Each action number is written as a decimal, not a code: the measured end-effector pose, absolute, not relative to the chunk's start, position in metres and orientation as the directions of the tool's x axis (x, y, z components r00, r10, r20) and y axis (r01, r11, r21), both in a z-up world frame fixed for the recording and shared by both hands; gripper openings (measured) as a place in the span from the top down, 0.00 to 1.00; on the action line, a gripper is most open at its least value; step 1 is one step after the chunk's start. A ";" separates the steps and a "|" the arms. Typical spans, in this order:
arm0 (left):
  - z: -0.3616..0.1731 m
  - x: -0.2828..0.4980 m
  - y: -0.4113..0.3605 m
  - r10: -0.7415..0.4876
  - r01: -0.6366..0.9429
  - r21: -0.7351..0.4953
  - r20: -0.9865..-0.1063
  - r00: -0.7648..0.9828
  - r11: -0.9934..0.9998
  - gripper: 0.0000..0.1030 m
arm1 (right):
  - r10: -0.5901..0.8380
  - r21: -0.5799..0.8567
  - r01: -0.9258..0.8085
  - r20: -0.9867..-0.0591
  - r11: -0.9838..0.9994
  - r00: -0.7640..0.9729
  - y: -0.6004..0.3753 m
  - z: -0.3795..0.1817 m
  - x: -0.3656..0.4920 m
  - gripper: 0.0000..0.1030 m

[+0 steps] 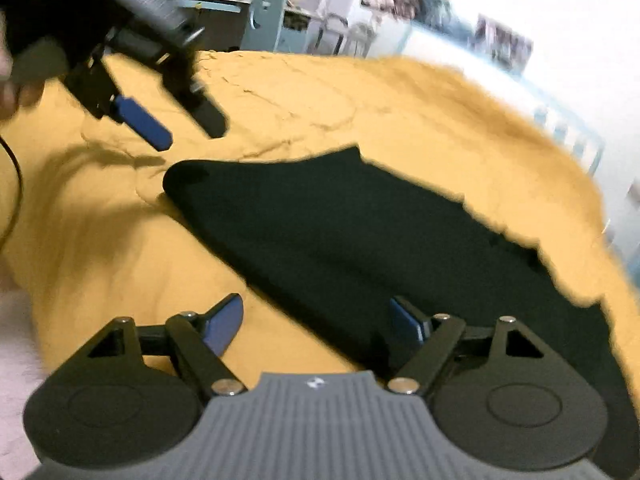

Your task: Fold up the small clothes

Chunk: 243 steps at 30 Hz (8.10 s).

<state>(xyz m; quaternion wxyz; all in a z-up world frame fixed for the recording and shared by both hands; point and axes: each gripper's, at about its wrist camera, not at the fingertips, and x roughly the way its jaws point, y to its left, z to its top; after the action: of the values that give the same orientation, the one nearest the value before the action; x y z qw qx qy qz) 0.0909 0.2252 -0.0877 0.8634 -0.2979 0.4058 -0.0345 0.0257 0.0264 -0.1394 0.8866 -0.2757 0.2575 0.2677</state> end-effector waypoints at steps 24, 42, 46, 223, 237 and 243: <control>-0.174 0.288 0.276 -0.595 -0.170 -0.774 -0.589 0.547 0.610 0.27 | 0.319 -0.543 -0.576 -0.497 0.611 0.807 0.130 -0.166 0.046 0.35; -0.220 0.347 0.270 -0.690 -0.194 -0.851 -0.512 0.512 0.488 0.64 | 0.378 -0.500 -0.633 -0.522 0.591 0.765 0.128 -0.169 0.041 0.75; -0.223 0.344 0.276 -0.699 -0.209 -0.875 -0.476 0.534 0.436 0.75 | 0.379 -0.483 -0.634 -0.526 0.605 0.762 0.124 -0.166 0.043 0.87; -0.102 0.143 -0.041 -0.305 0.222 -0.211 -0.709 0.636 0.952 0.77 | 0.240 0.392 0.020 -0.603 0.920 0.761 -0.400 -0.108 0.093 0.61; -0.109 0.144 -0.052 -0.187 0.182 -0.092 -0.759 0.623 0.979 0.95 | 0.180 0.340 0.062 -0.633 0.938 0.753 -0.395 -0.113 0.099 0.96; -0.103 0.140 -0.045 -0.215 0.173 -0.138 -0.768 0.603 0.975 0.95 | 0.192 0.379 0.083 -0.630 0.922 0.753 -0.402 -0.127 0.096 0.88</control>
<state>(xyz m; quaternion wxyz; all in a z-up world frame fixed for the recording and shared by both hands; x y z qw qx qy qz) 0.1397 -0.0447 -0.1034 0.8949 -0.0246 0.4322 -0.1084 0.0963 -0.4016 -0.1274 0.9154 0.1956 0.3505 0.0298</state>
